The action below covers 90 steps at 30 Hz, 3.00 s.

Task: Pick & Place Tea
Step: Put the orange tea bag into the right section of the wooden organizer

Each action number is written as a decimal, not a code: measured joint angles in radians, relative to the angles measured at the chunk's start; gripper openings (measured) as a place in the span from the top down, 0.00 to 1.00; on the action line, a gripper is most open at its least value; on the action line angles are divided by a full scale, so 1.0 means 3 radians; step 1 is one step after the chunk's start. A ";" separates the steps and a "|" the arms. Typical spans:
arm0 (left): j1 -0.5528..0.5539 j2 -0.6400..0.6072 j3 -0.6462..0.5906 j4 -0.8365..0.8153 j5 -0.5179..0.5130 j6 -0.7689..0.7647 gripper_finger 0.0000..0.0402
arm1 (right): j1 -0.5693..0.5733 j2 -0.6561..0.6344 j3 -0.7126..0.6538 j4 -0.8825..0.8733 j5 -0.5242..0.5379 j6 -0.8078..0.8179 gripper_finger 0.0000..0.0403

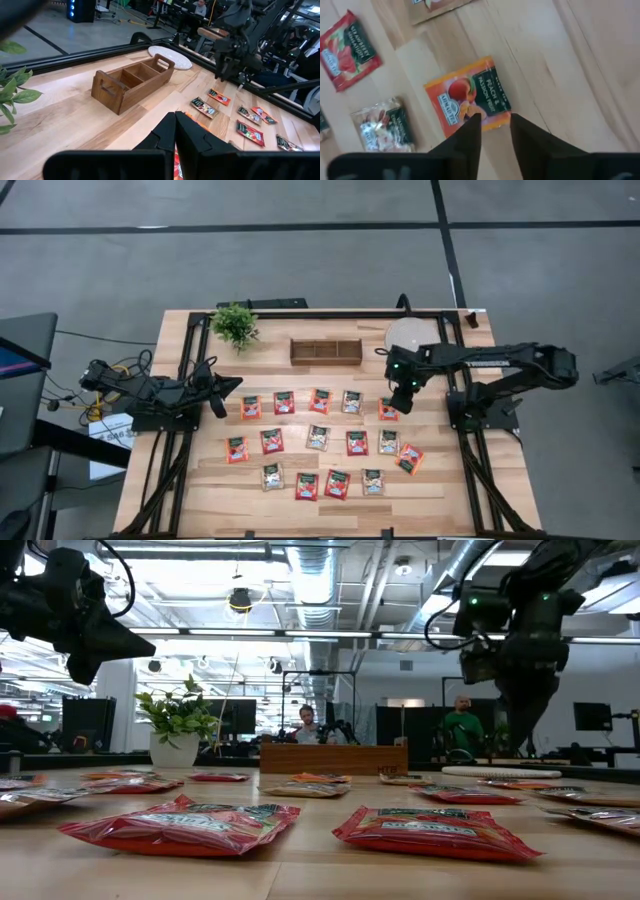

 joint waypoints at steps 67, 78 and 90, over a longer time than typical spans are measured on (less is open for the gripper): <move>0.0000 -0.0001 0.0000 -0.0112 -0.0001 0.0008 1.00 | 0.0255 0.0990 0.0381 -0.0046 0.0352 -0.0515 0.59; 0.0000 -0.0001 0.0001 -0.0122 -0.0001 0.0005 1.00 | 0.0215 0.1119 0.0394 -0.0007 0.0350 -0.0530 0.60; 0.0000 0.0001 0.0001 -0.0122 -0.0001 0.0005 1.00 | 0.0139 0.1127 0.0388 -0.0024 0.0302 -0.0515 0.85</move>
